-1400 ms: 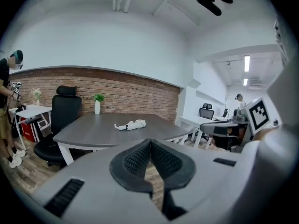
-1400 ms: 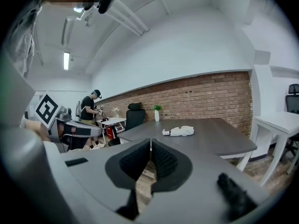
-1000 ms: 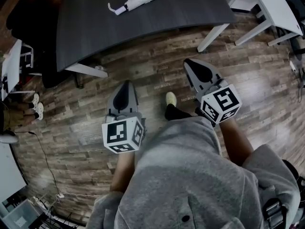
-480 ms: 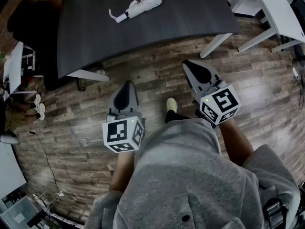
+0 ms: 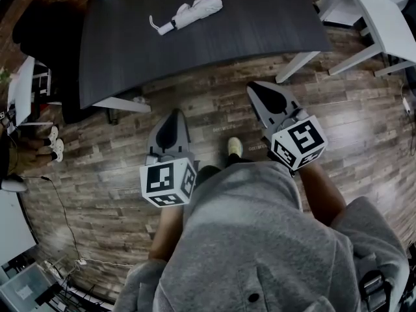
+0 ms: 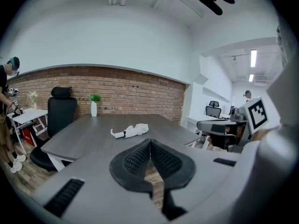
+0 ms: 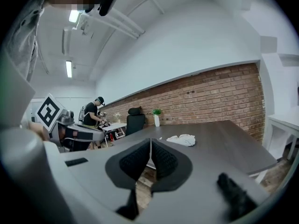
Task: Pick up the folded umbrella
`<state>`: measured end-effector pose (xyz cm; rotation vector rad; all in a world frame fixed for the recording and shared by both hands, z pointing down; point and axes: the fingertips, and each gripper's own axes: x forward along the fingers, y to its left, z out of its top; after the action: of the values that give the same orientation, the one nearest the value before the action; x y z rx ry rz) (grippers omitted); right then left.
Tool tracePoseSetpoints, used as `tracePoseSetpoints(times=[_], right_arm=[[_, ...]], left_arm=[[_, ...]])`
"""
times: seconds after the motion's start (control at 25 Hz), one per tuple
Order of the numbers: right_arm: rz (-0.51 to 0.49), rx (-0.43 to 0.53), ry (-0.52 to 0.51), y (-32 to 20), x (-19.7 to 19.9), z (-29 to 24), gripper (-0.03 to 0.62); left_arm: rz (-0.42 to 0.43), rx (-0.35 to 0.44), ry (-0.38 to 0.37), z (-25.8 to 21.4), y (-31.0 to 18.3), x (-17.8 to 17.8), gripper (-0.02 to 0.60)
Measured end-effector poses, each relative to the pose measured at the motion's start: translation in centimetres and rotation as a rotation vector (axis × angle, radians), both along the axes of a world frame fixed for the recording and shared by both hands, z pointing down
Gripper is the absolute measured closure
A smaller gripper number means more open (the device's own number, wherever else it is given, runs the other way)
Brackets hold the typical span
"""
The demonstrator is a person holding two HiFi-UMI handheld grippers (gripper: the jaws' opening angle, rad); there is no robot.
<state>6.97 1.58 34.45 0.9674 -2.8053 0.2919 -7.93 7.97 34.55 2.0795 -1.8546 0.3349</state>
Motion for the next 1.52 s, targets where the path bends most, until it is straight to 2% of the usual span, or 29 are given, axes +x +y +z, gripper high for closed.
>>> tracePoseSetpoints(times=[0.36,1.08,1.52], right_arm=[[-0.001,-0.006,-0.022,-0.9,0.7,0.1,0.565],[-0.05,-0.015,-0.012,-1.1,-1.7,0.7,0.565],[-0.017,-0.026,0.012,-5.0,-2.0,1.4,0.565]], left_arm=[[-0.01,0.009,-0.019,-0.3,-0.9,0.3,0.566],[-0.045,0.028,0.0,-0.6,-1.8,-0.7,0.566],[-0.026,0.015,0.013,0.4,-5.6,-2.0,0.566]])
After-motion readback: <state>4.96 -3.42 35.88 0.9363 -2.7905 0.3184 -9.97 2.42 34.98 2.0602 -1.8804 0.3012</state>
